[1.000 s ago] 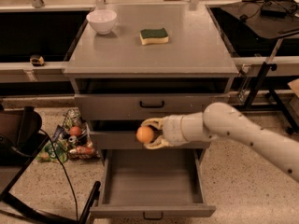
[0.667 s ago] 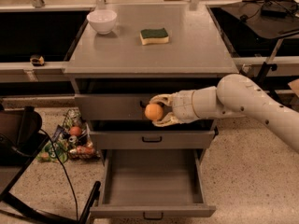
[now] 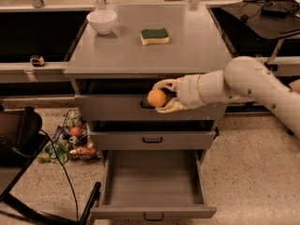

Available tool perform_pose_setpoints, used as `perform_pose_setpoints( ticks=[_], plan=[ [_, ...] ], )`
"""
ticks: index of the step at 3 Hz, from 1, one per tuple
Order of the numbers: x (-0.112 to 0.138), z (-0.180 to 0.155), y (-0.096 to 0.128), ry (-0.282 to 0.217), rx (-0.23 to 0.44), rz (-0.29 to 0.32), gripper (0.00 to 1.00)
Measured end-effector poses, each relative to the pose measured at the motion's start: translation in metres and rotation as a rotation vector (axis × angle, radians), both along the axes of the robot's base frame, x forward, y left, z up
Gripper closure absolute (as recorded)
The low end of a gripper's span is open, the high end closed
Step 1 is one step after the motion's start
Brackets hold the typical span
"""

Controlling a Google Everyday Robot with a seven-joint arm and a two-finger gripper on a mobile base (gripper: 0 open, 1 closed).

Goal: Pick orange from bottom drawer and place on counter

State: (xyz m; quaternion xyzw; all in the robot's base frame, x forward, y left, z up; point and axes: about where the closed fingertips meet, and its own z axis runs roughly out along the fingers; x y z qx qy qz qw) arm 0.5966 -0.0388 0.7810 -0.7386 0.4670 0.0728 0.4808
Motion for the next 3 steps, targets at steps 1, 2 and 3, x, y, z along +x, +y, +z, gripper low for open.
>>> perform_pose_setpoints(
  ticks=[1, 2, 3],
  plan=[
    [0.027, 0.056, -0.018, -0.008, 0.000, -0.051, 1.00],
    [0.064, 0.094, -0.033, 0.013, 0.040, -0.148, 1.00],
    [0.108, 0.108, -0.049, 0.082, 0.098, -0.259, 1.00]
  ],
)
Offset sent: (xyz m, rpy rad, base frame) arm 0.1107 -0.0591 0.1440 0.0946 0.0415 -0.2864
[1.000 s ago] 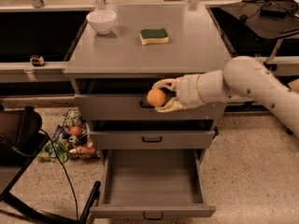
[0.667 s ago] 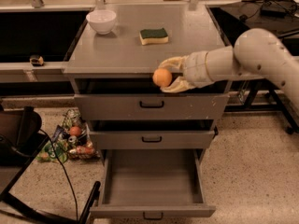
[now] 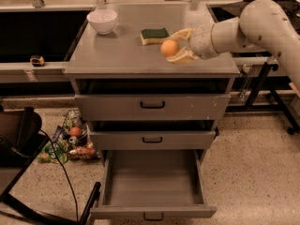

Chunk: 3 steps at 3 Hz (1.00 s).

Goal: Pick orange from bottom drawer and place on counter

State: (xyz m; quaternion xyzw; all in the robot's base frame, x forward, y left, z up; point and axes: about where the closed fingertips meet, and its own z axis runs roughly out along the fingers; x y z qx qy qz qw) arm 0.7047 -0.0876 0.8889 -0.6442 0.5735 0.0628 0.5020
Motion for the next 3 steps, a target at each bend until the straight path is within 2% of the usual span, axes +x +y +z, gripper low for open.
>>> perform_pose_setpoints(
  ticks=[1, 2, 3],
  plan=[
    [0.036, -0.003, -0.018, 0.083, 0.092, -0.127, 1.00],
    [0.059, -0.012, -0.036, 0.156, 0.160, -0.234, 1.00],
    [0.076, -0.022, -0.049, 0.211, 0.195, -0.296, 0.86]
  ],
)
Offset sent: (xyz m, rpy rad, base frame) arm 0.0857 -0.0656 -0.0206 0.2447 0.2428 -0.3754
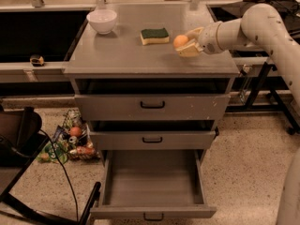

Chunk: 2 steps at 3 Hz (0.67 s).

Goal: Pick orange from bottom drawer and place on counter

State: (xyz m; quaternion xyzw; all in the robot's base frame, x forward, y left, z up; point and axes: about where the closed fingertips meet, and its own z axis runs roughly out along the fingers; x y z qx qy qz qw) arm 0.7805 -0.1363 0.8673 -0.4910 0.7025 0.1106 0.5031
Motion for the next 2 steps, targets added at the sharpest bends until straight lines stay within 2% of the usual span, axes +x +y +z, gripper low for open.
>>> perform_pose_setpoints(
  ticks=[2],
  plan=[
    [0.0152, -0.0075, -0.0062, 0.065, 0.000, -0.037, 0.43]
  ],
)
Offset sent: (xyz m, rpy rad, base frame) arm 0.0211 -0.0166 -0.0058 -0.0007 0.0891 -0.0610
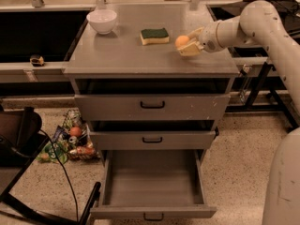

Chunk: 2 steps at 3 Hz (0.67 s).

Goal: Pick orange from bottom drawer and place on counter

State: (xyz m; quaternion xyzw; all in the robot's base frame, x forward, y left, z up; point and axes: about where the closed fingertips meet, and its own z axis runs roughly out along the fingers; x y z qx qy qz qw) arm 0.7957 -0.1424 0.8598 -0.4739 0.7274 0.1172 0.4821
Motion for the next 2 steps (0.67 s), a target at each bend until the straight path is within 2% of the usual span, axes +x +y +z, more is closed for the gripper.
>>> perform_pose_setpoints(
  ticks=[2],
  plan=[
    [0.0030, -0.0019, -0.0005, 0.012, 0.003, -0.001, 0.00]
  ],
)
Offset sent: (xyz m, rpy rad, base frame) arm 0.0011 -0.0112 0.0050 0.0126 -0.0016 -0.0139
